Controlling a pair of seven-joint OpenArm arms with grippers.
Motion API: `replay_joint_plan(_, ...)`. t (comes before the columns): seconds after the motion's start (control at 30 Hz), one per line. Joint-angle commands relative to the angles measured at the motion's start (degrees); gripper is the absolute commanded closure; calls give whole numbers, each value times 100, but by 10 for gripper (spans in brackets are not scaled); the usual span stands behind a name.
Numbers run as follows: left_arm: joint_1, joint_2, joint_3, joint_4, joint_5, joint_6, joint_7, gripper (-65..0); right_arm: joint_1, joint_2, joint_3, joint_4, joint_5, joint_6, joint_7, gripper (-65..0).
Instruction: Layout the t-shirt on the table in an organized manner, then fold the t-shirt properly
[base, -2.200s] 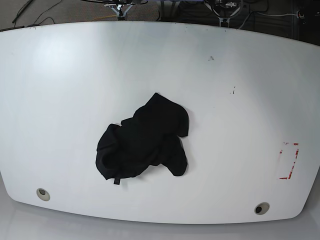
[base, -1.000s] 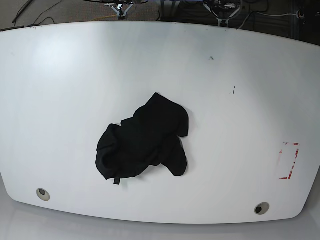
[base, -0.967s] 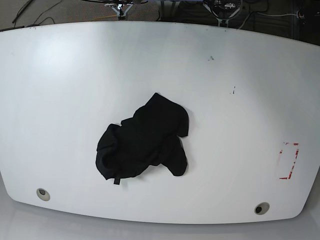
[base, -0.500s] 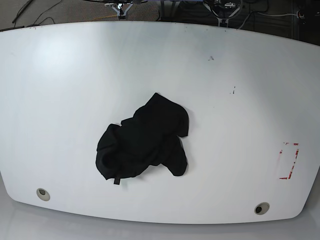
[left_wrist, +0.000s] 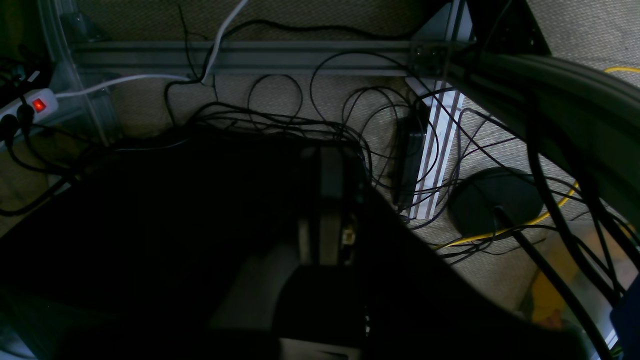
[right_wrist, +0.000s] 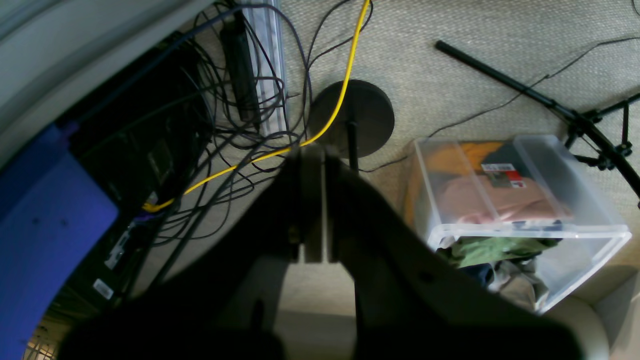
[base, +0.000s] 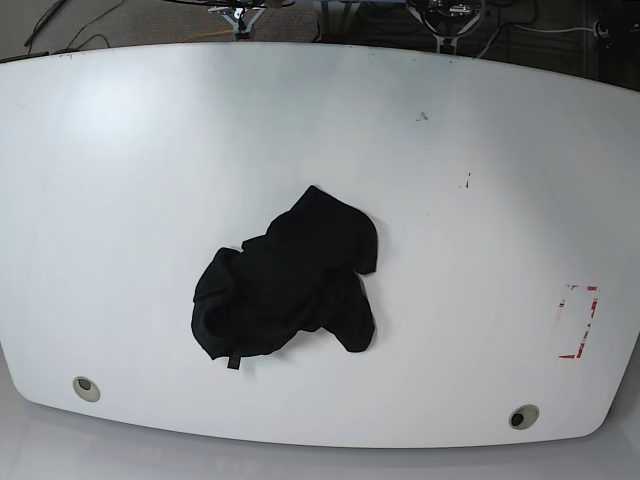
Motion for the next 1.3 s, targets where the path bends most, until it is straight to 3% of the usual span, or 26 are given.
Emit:
replay_joint_plan(0.0, 78, -35, 13, 64, 6, 23, -58, 0, -48, 47, 1, 7, -13, 22, 24, -3)
replay_joint_plan(0.53, 74, -10, 8, 35, 9, 25, 36, 0, -304, 46, 4, 408, -1, 14, -43, -4)
replay_joint_plan(0.93, 183, -21, 18, 132, 6, 25, -3, -5, -820, 59, 27, 1727, -14, 21, -142, -4)
replay_joint_plan(1.27, 162, -3, 13, 54, -16, 39, 55, -7, -533, 37, -14, 1094, -11, 34, -97, -2)
